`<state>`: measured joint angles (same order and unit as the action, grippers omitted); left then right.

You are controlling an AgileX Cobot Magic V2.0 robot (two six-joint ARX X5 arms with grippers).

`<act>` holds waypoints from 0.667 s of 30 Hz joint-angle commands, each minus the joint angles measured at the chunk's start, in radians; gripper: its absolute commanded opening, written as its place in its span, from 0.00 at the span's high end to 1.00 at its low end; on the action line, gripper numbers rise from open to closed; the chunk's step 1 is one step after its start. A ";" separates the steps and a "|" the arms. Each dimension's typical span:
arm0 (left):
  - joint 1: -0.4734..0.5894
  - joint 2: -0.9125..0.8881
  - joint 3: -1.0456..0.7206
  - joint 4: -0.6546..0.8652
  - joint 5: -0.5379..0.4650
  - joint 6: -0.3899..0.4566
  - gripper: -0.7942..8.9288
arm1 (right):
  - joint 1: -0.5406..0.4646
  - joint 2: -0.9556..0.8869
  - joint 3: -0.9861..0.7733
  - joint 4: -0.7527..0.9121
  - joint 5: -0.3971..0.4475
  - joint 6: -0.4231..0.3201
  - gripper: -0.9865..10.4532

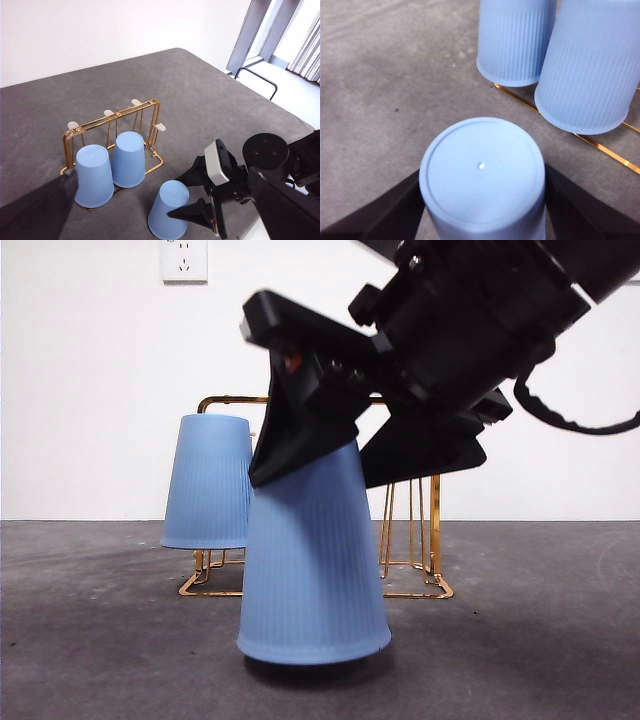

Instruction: The left arm pick up the left cup on cup holder and place it on desk, then the right arm insert the right cup into the first cup, and then the left arm insert the mid cup into the first cup

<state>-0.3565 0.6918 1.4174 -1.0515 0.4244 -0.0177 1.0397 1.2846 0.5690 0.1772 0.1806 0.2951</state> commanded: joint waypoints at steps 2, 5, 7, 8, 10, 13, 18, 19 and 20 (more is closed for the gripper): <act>-0.011 0.007 0.012 0.008 0.001 0.006 0.34 | 0.012 0.030 0.006 0.016 0.004 0.015 0.73; -0.013 0.007 0.012 0.008 0.001 0.006 0.34 | 0.013 0.031 0.006 0.017 0.004 0.016 0.69; -0.013 0.007 0.012 0.008 0.001 0.006 0.34 | 0.013 0.031 0.006 0.017 0.004 0.016 0.63; -0.013 0.007 0.012 0.008 0.001 0.006 0.34 | 0.013 0.031 0.006 0.017 0.004 0.016 0.60; -0.014 0.007 0.012 0.008 0.001 0.006 0.34 | 0.013 0.026 0.009 0.017 0.001 0.020 0.56; -0.014 0.008 0.012 0.008 -0.003 0.006 0.34 | 0.013 -0.007 0.027 -0.002 -0.048 0.029 0.52; -0.014 0.016 0.012 0.004 -0.007 0.006 0.34 | 0.013 -0.145 0.135 -0.243 -0.115 0.048 0.52; -0.014 0.021 0.012 0.004 -0.011 0.007 0.34 | 0.013 -0.184 0.176 -0.338 -0.124 0.043 0.52; -0.014 0.024 0.012 0.004 -0.015 0.007 0.34 | 0.013 -0.215 0.208 -0.410 -0.132 0.035 0.52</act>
<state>-0.3653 0.7032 1.4174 -1.0534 0.4145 -0.0177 1.0397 1.0687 0.7647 -0.1959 0.0521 0.3225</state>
